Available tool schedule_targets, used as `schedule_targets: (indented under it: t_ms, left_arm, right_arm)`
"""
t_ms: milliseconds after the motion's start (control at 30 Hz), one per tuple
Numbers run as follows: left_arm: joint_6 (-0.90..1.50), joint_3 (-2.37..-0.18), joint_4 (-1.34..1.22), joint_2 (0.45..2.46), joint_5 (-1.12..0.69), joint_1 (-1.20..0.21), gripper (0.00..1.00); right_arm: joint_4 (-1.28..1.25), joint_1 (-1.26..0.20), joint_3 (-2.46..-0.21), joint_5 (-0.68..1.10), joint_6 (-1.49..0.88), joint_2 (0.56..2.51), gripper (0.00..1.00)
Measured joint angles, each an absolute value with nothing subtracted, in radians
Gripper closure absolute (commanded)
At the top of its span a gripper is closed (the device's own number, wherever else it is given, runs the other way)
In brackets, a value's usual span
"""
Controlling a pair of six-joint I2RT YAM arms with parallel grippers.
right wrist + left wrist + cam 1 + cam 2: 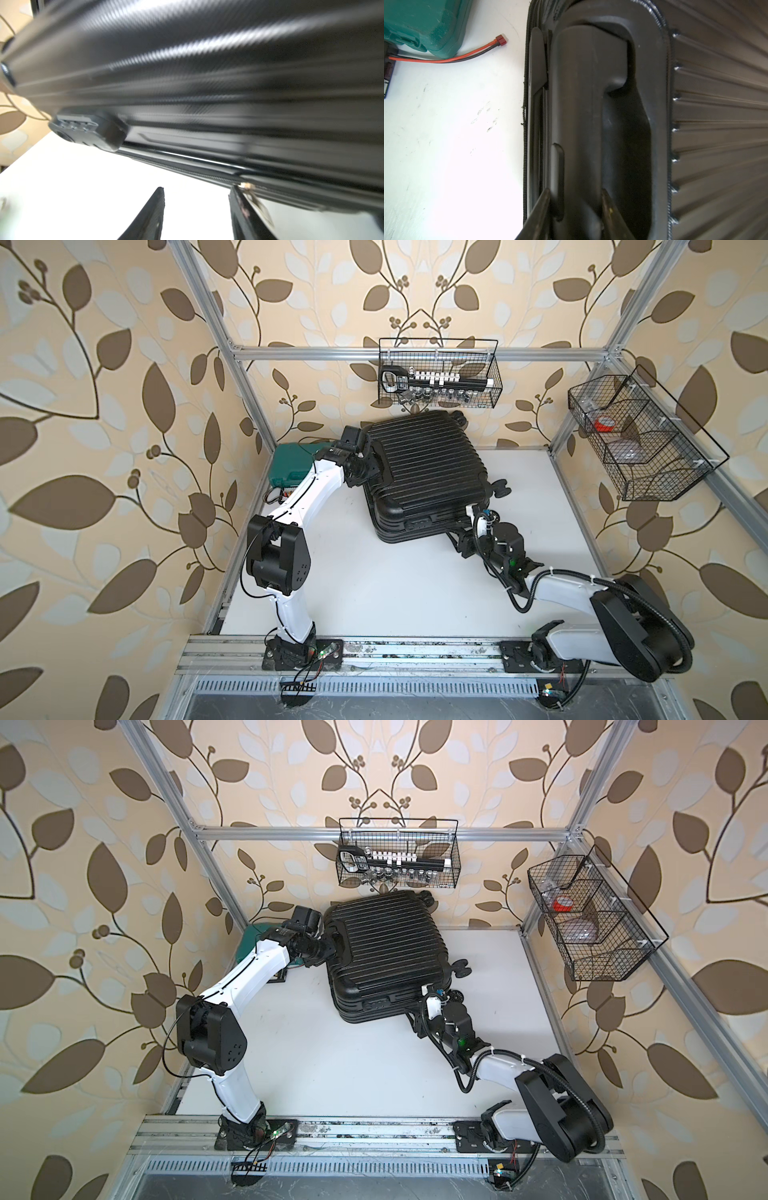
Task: Close the suitcase zippers
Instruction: Zip the zipper on the suitcase.
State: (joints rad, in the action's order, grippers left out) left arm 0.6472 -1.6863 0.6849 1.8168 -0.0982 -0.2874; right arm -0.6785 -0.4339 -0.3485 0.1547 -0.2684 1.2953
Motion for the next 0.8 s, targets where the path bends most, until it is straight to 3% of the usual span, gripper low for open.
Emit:
schedule_targets:
  t_ms: [267, 800]
  left_arm:
    - [0.648, -1.686, 0.685, 1.817, -0.100, -0.287, 0.79]
    - [0.649, -1.686, 0.685, 1.817, -0.102, -0.287, 0.79]
  right_arm:
    - [-0.667, -0.356, -0.308, 0.130, -0.260, 1.267, 0.45]
    - [-0.735, -0.336, -0.366, 0.178, -0.233, 1.461, 0.48]
